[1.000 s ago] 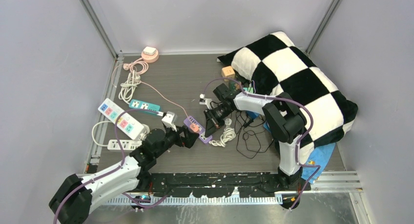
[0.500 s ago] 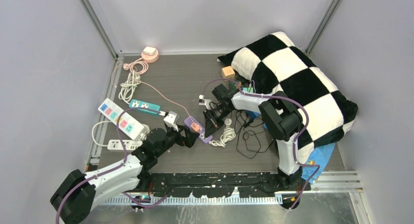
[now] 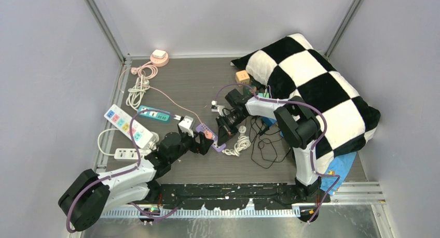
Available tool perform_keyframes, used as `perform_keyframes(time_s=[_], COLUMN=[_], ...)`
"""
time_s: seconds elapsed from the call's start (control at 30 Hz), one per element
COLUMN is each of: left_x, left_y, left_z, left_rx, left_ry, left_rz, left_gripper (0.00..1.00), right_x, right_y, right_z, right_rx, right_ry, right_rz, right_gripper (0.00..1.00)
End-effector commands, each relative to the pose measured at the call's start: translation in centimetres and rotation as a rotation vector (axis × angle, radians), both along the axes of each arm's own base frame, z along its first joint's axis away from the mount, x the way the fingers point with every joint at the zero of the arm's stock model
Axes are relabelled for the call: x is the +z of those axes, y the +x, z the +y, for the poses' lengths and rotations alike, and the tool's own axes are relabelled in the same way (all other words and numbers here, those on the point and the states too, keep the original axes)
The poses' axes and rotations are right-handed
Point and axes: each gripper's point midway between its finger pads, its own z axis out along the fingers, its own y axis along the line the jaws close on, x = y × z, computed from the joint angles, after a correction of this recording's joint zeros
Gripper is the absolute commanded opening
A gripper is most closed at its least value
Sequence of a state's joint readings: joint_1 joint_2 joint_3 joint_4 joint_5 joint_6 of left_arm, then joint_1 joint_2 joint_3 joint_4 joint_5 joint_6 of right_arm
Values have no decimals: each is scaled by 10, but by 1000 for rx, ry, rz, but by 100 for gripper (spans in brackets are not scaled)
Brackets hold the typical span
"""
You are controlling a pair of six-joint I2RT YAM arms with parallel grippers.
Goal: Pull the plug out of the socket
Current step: Remove the plug from the socket.
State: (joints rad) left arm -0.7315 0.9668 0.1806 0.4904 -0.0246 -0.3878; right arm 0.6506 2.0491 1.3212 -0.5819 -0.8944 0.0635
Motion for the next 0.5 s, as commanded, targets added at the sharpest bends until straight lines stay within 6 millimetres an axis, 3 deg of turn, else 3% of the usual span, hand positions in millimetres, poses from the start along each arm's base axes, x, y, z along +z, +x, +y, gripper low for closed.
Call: perform_keyframes(time_s=[0.0,0.47], left_x=[33,27], left_y=[12,22], left_z=[-12,-24], left_rx=[-17,-34], left_ry=[-56,-14], left_rz=[-100,-70], left_gripper=[83,69], right_x=[-13,-15], right_y=[9,9], right_z=[-5,-6], right_rx=[-10,-10], right_ry=[-52,-65], right_rz=[-28,-22], right_gripper=[1,1])
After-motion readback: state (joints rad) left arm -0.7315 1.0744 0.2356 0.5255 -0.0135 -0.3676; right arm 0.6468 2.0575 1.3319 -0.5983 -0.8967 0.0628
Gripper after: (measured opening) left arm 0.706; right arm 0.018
